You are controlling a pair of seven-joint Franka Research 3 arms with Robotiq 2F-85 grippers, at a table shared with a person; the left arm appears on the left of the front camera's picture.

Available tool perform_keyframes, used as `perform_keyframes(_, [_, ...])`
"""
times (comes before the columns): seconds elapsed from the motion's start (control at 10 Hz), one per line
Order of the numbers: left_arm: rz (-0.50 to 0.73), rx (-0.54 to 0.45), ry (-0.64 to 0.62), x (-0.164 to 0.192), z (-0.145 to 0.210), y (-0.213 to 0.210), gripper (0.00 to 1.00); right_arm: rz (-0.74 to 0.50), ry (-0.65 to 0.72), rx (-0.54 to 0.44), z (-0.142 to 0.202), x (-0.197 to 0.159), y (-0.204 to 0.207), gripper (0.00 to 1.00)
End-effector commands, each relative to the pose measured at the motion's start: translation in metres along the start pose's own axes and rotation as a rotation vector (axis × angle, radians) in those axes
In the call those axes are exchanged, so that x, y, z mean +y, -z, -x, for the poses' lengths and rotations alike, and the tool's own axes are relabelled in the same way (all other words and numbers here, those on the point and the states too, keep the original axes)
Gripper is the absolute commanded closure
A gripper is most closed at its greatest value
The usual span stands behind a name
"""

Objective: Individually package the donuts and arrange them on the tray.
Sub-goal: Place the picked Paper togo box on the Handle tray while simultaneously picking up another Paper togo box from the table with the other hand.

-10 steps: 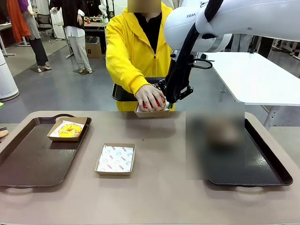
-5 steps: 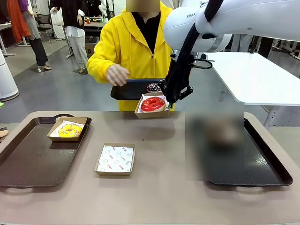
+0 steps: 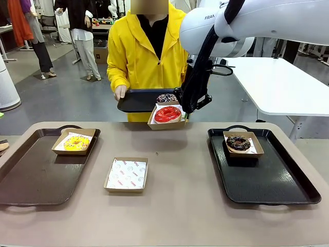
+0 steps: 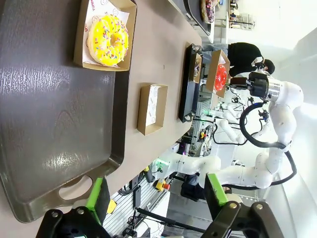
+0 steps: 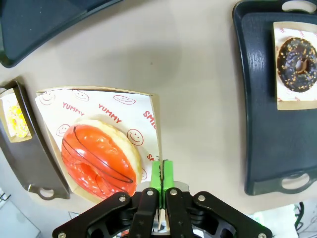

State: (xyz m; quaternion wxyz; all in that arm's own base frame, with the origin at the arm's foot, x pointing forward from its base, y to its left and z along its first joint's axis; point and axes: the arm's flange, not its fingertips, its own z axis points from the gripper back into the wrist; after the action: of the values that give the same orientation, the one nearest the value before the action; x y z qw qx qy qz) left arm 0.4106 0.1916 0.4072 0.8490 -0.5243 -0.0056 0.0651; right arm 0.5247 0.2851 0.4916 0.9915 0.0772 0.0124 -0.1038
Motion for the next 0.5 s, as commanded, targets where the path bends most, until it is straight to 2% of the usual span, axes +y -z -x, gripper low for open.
perform_keyframes(0.0, [-0.001,-0.008,0.000,0.001,0.001,0.000,0.00,-0.001,0.002,-0.003,0.000,-0.001,-0.001,1.00])
perform_keyframes(0.1, [0.000,0.000,0.000,0.000,0.000,0.000,0.00,0.000,0.000,0.000,0.000,0.000,0.000,0.99])
perform_keyframes(0.2, [-0.022,0.037,0.034,-0.011,0.002,0.004,0.00,0.028,-0.086,-0.007,0.013,-0.010,-0.007,0.99])
perform_keyframes(0.4, [-0.107,0.096,0.088,-0.052,0.004,0.014,0.00,0.091,-0.174,-0.030,0.051,-0.045,-0.032,0.99])
